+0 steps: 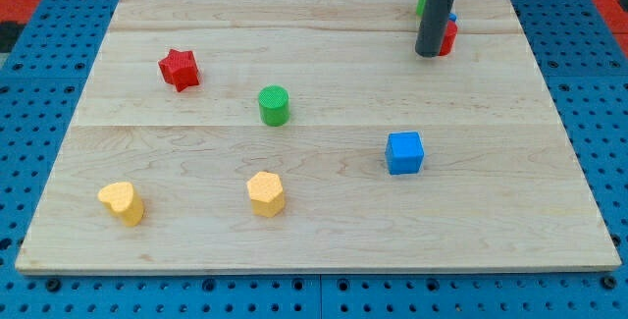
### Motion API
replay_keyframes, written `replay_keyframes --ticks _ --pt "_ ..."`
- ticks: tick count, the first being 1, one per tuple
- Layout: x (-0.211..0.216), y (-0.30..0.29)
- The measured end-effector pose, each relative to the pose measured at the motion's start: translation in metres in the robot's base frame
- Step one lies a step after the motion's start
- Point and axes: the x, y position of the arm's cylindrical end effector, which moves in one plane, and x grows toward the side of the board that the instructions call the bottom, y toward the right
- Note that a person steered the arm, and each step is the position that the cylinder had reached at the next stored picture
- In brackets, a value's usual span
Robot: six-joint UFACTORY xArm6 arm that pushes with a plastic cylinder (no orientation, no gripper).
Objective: Move your arm closer to the green circle
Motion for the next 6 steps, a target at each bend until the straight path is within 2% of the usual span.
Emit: replay_keyframes --ticks 2,3,5,6 --pt "-0.015 -0.042" --pt "-0.004 -0.066" --pt "0.033 -0.184" --pt "0.073 -0.233"
